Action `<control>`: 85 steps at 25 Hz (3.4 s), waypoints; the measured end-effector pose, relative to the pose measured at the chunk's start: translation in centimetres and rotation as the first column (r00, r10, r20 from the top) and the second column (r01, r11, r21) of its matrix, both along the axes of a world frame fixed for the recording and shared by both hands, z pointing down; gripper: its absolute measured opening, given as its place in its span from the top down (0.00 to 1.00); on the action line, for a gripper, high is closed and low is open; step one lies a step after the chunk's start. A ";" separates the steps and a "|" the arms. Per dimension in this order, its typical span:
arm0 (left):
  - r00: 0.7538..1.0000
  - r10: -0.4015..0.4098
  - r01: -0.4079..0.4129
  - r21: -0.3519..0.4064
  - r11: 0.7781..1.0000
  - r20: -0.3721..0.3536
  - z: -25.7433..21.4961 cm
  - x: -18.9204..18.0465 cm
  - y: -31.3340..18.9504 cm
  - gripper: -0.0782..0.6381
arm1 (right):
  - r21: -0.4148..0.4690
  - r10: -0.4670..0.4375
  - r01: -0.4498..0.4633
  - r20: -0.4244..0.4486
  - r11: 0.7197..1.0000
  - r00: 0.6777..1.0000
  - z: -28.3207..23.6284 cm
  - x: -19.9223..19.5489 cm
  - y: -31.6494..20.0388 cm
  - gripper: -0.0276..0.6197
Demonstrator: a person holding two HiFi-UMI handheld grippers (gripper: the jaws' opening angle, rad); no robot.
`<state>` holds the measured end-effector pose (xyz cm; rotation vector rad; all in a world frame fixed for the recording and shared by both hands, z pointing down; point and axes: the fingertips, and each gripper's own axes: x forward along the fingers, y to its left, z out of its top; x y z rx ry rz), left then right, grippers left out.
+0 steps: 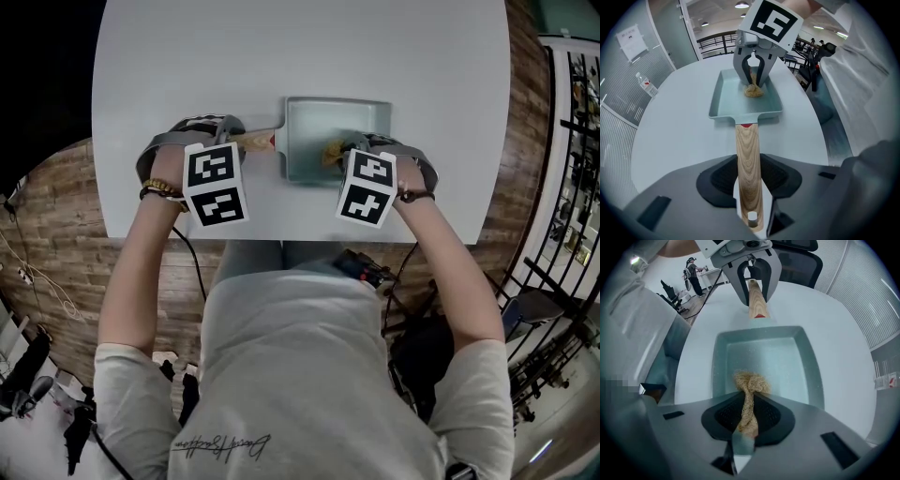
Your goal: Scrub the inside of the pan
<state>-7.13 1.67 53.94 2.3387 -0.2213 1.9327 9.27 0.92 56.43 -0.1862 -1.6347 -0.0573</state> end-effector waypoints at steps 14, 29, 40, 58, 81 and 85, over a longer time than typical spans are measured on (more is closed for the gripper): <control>1.000 0.012 -0.012 -0.014 1.000 -0.002 -0.2 0.2 1.0 0.68 | 0.109 0.027 -0.028 0.006 0.994 1.000 0.1 -0.4 -6.4 0.85; 0.999 -0.014 0.015 -0.009 1.000 0.034 -0.2 -0.2 0.5 0.68 | 0.072 0.021 -0.021 0.004 0.997 1.000 -0.1 0.1 -4.5 0.85; 0.999 -0.007 0.007 -0.002 1.000 0.045 0.3 -0.4 -0.2 0.68 | -0.115 -0.013 0.005 -0.069 0.993 0.998 0.0 2.1 0.9 0.85; 0.994 0.094 -0.094 -0.003 0.996 0.049 0.0 -0.3 0.4 0.68 | 0.013 0.022 -0.021 -0.066 1.000 0.998 0.0 2.9 -0.3 0.85; 0.998 0.041 -0.041 0.007 0.999 0.047 -0.2 0.2 0.1 0.68 | 0.178 0.023 -0.017 -0.033 0.984 0.999 0.1 2.6 -6.4 0.85; 0.998 0.033 -0.033 0.006 0.999 0.045 0.0 0.1 -0.2 0.68 | 0.118 0.028 -0.021 -0.054 0.993 0.998 0.2 3.1 -4.9 0.85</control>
